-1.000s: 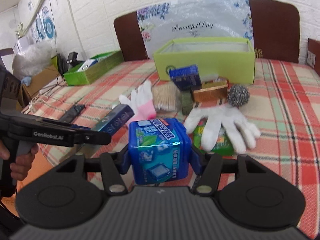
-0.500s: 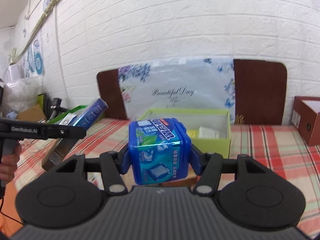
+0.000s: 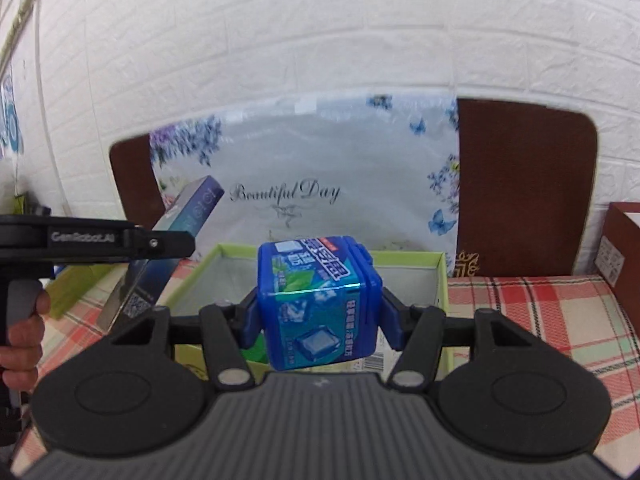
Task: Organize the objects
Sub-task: 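Carry both items into the lime-green box and open both tools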
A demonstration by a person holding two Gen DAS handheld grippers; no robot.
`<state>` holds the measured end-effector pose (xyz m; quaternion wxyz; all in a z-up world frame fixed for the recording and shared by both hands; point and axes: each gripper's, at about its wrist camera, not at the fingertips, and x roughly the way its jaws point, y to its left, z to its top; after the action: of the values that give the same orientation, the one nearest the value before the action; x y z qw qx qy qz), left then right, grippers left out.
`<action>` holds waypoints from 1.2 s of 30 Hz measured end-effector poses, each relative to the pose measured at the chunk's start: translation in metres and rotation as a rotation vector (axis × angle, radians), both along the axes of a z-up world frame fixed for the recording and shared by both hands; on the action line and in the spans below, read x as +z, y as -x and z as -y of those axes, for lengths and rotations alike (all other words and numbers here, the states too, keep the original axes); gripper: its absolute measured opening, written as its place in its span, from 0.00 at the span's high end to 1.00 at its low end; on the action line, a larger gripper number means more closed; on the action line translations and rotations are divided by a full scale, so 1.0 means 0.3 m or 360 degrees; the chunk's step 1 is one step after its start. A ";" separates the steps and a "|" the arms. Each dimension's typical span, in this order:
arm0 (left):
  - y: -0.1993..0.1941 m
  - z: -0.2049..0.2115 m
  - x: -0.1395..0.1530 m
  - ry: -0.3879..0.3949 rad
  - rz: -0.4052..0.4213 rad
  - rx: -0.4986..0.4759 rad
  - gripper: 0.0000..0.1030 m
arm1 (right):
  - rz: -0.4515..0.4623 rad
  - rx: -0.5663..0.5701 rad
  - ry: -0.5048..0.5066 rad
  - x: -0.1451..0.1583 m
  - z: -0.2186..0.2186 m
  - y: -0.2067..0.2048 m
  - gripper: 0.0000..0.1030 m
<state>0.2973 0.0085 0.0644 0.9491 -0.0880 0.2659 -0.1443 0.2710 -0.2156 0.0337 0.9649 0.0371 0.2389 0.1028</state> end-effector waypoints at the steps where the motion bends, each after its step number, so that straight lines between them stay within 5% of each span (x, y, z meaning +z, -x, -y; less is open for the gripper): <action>1: -0.021 0.004 -0.010 -0.0001 -0.0014 0.0002 0.60 | -0.0023 -0.0006 0.0024 -0.022 -0.008 -0.029 0.45; 9: -0.131 0.043 -0.092 -0.0008 -0.0066 -0.0020 0.57 | -0.0174 -0.0015 -0.0002 -0.158 -0.018 -0.178 0.45; 10: -0.129 0.041 -0.102 -0.0004 -0.0037 -0.0018 0.50 | -0.0190 -0.0014 0.0004 -0.175 -0.022 -0.188 0.45; 12: -0.113 0.038 -0.110 -0.0008 0.0017 -0.0005 0.18 | -0.0203 -0.0002 0.0015 -0.203 -0.025 -0.199 0.43; 13: -0.100 0.037 -0.107 -0.0022 0.0045 0.0002 0.16 | -0.0197 0.0013 0.0024 -0.212 -0.026 -0.201 0.33; 15: -0.077 0.031 -0.095 -0.0043 0.0085 -0.0017 0.16 | -0.0180 0.0027 0.0045 -0.225 -0.030 -0.192 0.23; 17: -0.054 0.025 -0.076 -0.0055 0.0103 -0.0025 0.16 | -0.0128 0.0000 0.0088 -0.219 -0.034 -0.172 0.00; 26: 0.152 -0.025 0.044 0.0004 0.0209 -0.0021 0.15 | 0.0003 -0.0071 0.0048 -0.094 0.027 0.003 0.00; 36: 0.485 -0.055 0.095 -0.0018 0.0230 -0.0094 0.15 | 0.0140 -0.0088 -0.0028 0.025 0.083 0.370 0.00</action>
<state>0.1518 0.0249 0.0927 0.9616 -0.0642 0.2001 -0.1766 0.1600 -0.2405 0.0411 0.9765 0.0475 0.1944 0.0798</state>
